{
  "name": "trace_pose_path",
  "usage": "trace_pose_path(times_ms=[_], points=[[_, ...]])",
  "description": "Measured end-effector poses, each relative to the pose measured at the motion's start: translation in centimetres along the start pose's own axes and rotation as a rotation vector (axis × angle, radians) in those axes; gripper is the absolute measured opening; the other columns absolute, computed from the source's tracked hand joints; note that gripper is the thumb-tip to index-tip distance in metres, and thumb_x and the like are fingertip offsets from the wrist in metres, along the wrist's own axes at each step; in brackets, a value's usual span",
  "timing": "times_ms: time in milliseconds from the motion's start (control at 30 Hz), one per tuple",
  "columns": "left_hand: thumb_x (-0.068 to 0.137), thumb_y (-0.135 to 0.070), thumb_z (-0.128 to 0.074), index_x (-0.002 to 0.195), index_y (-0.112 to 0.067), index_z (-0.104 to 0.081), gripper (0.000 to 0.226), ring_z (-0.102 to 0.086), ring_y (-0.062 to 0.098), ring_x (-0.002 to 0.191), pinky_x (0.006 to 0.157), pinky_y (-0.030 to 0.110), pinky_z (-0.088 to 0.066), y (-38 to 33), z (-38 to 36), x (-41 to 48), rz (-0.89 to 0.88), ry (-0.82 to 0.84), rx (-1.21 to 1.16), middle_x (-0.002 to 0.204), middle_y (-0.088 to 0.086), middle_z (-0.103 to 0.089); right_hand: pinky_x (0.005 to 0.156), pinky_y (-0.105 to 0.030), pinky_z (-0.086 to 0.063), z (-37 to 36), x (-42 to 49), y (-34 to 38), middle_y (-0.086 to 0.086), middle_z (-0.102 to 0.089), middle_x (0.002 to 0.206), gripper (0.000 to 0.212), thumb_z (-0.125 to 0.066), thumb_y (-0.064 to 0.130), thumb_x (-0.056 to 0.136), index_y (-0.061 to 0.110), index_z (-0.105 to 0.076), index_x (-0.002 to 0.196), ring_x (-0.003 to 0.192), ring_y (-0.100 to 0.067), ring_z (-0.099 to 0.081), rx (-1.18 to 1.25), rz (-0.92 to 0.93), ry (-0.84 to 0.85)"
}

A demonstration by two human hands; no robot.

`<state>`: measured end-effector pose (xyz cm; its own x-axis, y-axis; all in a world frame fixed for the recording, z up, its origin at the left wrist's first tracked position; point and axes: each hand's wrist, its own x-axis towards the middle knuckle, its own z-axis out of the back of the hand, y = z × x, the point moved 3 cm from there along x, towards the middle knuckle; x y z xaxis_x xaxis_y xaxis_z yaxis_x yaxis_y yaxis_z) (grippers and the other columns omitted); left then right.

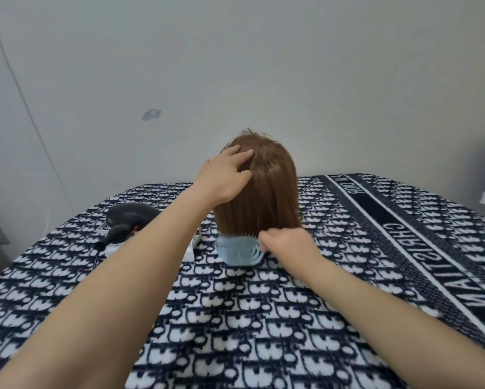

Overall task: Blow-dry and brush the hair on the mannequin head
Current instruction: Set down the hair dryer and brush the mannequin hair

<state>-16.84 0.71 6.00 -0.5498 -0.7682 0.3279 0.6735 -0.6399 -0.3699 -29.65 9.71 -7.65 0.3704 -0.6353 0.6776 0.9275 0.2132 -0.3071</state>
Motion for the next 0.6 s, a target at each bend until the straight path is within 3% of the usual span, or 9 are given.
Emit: trace_pose_path(times_ms=[100,233,333,433,533,600], points=[[0.103,-0.028,-0.052,0.160,-0.033,-0.035,0.059,-0.021,0.020,0.158,0.127,0.048,-0.018,0.2,-0.1,0.1,-0.015,-0.003,0.019,0.173,-0.002,-0.020,0.036,-0.026,-0.038,-1.4,-2.7,1.1,0.003,-0.048,0.054,0.026,-0.069,0.022,0.087,0.017,-0.054,0.066,0.043,-0.016,-0.050,0.043,0.023,0.068],[0.107,-0.024,-0.046,0.159,-0.029,-0.039,0.053,-0.019,0.019,0.158,0.127,0.034,-0.014,0.6,-0.1,0.3,-0.022,-0.008,-0.041,0.172,0.000,-0.022,0.041,-0.029,-0.042,-0.1,-3.8,1.3,0.007,-0.057,0.066,0.031,-0.048,0.040,0.098,0.018,-0.062,0.082,0.051,-0.010,-0.053,0.202,-0.176,0.006],[0.108,-0.019,-0.043,0.155,-0.023,-0.048,0.047,-0.024,0.019,0.156,0.122,0.028,-0.015,0.8,0.0,0.5,-0.027,-0.040,-0.152,0.169,0.003,-0.030,0.042,-0.028,-0.041,1.5,-4.0,0.8,0.008,-0.057,0.067,0.022,-0.047,0.044,0.097,0.025,-0.058,0.090,0.050,-0.010,-0.051,0.542,-0.571,-0.122],[0.106,-0.019,-0.048,0.151,-0.021,-0.052,0.046,-0.034,0.022,0.151,0.120,0.029,-0.022,0.4,-0.2,0.8,0.005,-0.074,-0.196,0.163,0.005,-0.037,0.044,-0.036,-0.038,2.3,-2.7,1.0,0.003,-0.051,0.062,0.028,-0.047,0.048,0.095,0.023,-0.051,0.083,0.048,-0.016,-0.044,1.056,-0.985,-0.311],[0.101,-0.033,-0.056,0.153,-0.024,-0.047,0.054,-0.032,0.034,0.149,0.123,0.043,-0.026,-0.5,-0.4,1.0,0.030,-0.184,-0.042,0.163,0.012,-0.033,0.039,-0.024,-0.027,2.7,1.2,0.1,0.004,-0.043,0.058,0.036,-0.046,0.047,0.097,0.015,-0.053,0.081,0.042,-0.010,-0.034,1.471,-1.331,-0.480],[0.100,-0.039,-0.057,0.159,-0.030,-0.036,0.063,-0.022,0.038,0.153,0.124,0.050,-0.023,-1.3,-0.6,1.3,0.022,-0.198,0.008,0.168,0.013,-0.022,0.037,-0.020,-0.030,2.7,4.0,-0.6,0.002,-0.045,0.059,0.039,-0.045,0.048,0.097,0.013,-0.056,0.083,0.037,-0.009,-0.036,1.608,-1.517,-0.483]])
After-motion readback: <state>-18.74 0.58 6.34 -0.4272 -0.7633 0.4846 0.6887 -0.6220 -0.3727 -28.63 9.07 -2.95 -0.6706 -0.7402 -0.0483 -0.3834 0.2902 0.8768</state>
